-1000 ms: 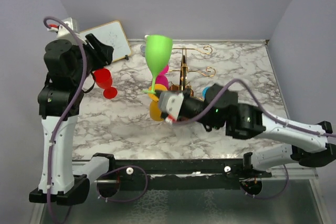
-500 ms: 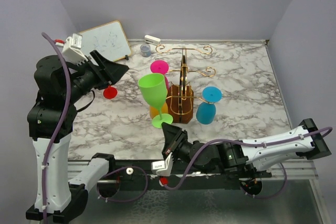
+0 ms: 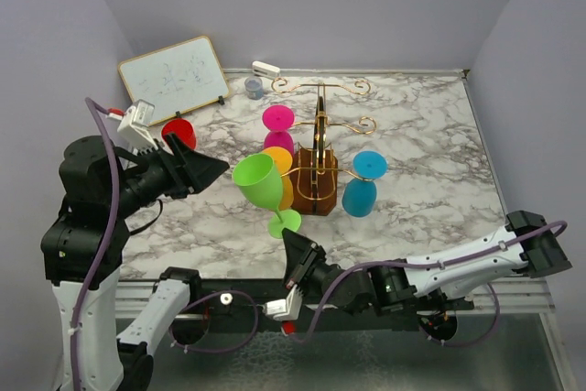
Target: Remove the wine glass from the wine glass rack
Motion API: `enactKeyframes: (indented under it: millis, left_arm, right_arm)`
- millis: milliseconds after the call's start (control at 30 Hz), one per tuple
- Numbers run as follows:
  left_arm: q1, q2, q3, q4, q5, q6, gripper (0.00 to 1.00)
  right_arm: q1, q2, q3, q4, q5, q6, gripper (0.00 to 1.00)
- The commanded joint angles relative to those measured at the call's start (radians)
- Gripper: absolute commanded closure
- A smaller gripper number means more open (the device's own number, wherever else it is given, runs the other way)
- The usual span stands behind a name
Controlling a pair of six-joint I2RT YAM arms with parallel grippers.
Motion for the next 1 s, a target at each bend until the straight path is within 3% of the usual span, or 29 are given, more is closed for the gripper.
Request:
enactKeyframes:
  millis: [0,267,967]
  left_arm:
    - [-0.002,-0.032,-0.102,-0.045,0.053,0.026,0.47]
    - [-0.003,-0.055,-0.173,-0.077,0.034,0.061,0.47]
    - [-0.006,-0.087,-0.300,-0.072,0.047,0.079,0.53]
  right_arm:
    - [0.016,0.039,-0.019,0.116,0.020,-0.063,0.99]
    - [0.026,0.082,-0.104,0.336,0.019,-0.188,0.99]
    - [0.037,0.142,-0.145,0.380,-0.002,-0.234,0.99]
